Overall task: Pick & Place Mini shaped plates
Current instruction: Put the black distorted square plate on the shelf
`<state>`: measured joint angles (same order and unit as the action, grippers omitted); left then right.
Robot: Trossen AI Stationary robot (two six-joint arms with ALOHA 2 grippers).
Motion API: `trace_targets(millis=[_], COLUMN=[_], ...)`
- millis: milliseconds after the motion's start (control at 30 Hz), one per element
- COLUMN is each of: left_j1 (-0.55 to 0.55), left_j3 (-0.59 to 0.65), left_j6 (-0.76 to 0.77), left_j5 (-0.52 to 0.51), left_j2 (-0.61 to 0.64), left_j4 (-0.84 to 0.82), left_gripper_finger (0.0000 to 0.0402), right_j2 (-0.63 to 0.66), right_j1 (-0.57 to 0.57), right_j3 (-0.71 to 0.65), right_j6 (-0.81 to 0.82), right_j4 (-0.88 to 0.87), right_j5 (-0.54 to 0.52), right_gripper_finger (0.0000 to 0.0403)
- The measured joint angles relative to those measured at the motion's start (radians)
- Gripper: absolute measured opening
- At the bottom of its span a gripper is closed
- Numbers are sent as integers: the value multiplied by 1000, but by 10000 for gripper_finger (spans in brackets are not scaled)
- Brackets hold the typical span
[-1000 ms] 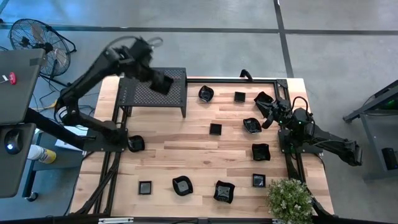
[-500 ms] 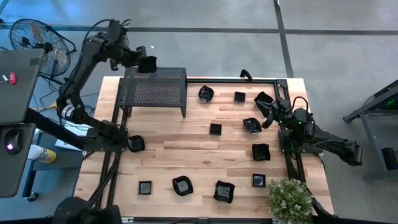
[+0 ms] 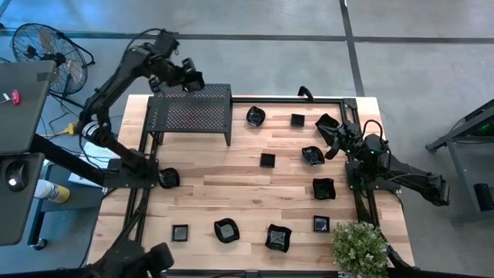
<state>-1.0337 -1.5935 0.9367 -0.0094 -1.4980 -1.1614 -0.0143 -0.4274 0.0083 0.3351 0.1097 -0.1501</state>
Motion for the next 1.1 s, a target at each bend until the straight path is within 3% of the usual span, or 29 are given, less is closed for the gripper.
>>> trace_targets(millis=[600, 1100], left_j1=[0, 13], left_j3=[0, 54], left_j6=[56, -17], left_j5=[-101, -37], left_j2=[-59, -62], left_j4=[-52, -65], left_gripper_finger=[5, 42], right_j2=[0, 0], right_j1=[0, 0], right_j3=[0, 0], right_j6=[1, -2], right_j4=[0, 0], right_j5=[0, -5], right_gripper_finger=[12, 12])
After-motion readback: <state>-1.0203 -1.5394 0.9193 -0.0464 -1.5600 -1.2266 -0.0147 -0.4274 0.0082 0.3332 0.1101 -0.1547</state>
